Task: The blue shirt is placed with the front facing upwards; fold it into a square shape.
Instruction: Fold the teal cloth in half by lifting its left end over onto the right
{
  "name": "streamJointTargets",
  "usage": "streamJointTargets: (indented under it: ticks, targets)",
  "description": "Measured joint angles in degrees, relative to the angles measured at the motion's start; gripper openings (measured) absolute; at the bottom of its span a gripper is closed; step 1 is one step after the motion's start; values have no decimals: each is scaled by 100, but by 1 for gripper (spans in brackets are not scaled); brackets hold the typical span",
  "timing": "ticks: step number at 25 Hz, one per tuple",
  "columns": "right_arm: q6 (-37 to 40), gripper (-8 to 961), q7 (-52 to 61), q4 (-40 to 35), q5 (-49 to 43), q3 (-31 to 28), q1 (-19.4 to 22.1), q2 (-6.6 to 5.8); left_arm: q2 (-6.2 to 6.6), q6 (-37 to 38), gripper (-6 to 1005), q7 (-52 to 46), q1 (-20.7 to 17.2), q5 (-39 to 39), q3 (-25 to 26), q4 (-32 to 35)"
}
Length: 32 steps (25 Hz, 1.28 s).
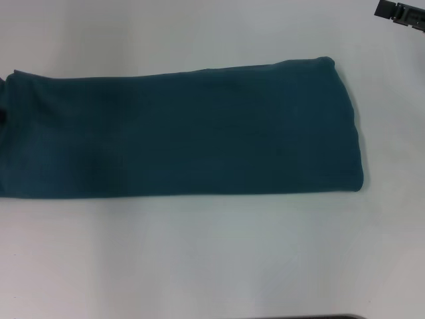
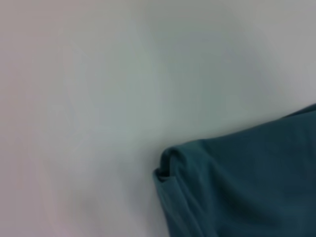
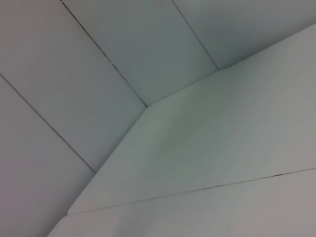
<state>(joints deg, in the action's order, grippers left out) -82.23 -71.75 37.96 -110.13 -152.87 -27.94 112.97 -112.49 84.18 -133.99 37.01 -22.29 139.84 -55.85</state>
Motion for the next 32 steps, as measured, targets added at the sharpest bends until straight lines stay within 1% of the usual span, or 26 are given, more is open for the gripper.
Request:
streamJointTargets:
  ticks: [3,5,10,11,13,17,25,32]
  targets:
    - [-5,945,-4,1,0,4,-1,-8,-10,215,1,-39,18,-116,8,-140]
    - [-18,945,-6,1,0,8,-1,-11,-40,355,2,-89,34,-181,8,-265]
    - [-60,945,-32,1,-10,13,-21,-20,-179,849,2,-160,52,-559,37,-722]
    - [-61,945,-37,1,-20,13,-25,-20,-227,1008,2,-182,51,-698,69,-874]
    - [-63,945,-43,1,-34,13,-28,-22,-263,1119,2,-199,42,-792,86,-977]
    - [-76,944,-53,1,-42,60,-28,-40,-385,1457,2,-213,-5,-1167,193,-1291]
    - [-128,945,-29,1,-44,270,-47,-78,-424,2071,1,-391,-129,-2297,357,-1748]
    - [-180,944,-13,7,-33,312,-101,-104,-465,2261,1,-833,-107,-3011,342,-2134]
